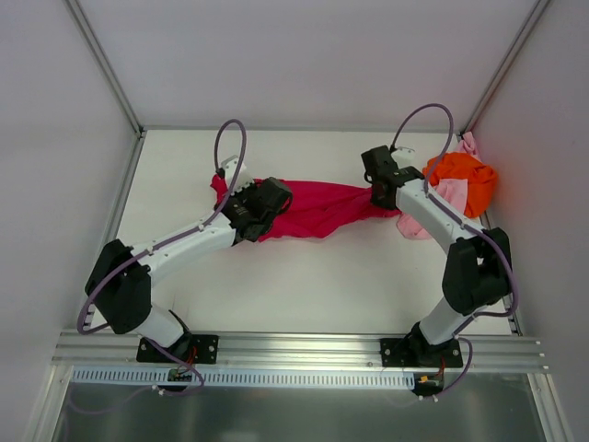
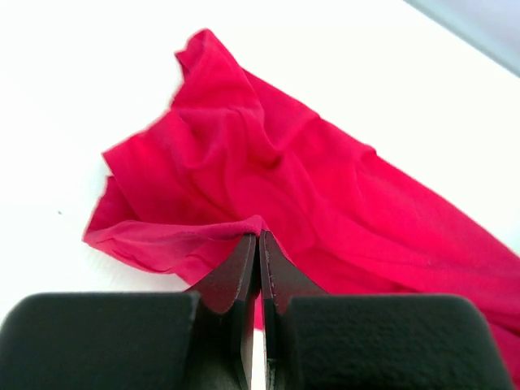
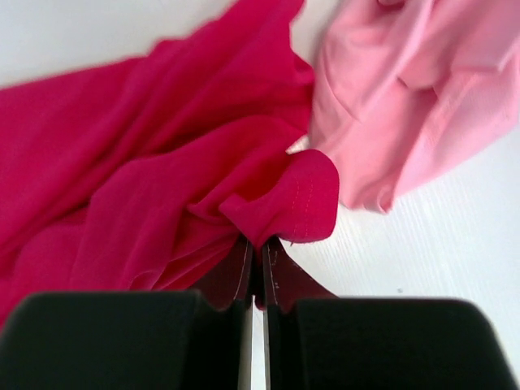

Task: Fold and stack the t-shirts
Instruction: Fold the other side of the tshirt into a rectangle

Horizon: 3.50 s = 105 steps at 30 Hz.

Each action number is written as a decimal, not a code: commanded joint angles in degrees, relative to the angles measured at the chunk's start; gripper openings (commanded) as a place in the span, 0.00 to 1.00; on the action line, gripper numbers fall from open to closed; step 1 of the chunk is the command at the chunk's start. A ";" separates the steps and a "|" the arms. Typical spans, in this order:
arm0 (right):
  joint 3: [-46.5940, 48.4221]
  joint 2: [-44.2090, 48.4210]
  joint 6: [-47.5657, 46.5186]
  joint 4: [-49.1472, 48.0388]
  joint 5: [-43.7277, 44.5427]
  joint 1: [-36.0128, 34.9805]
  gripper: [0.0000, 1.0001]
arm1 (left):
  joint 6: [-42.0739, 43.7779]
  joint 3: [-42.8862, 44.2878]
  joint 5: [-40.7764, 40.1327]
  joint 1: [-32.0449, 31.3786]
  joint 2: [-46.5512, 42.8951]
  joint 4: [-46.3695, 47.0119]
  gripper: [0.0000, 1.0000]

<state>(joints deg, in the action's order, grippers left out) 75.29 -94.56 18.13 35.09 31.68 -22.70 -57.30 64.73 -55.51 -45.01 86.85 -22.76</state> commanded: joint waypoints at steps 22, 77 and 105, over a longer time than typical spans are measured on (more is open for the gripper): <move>-9.29 13.01 3.49 7.62 6.02 2.48 0.01 | 1.66 0.39 3.91 12.84 -6.00 -3.08 0.00; 42.75 -30.07 -6.97 16.85 0.31 15.23 0.71 | 10.98 27.03 23.52 32.27 27.41 -1.84 0.96; 36.95 -25.93 -15.93 11.58 -12.34 7.93 0.61 | 15.55 20.00 31.87 21.99 22.31 5.27 0.98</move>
<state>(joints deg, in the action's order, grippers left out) 111.18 -123.57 3.75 45.71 21.02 -14.70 -43.79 85.43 -23.44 -20.47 112.36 -19.00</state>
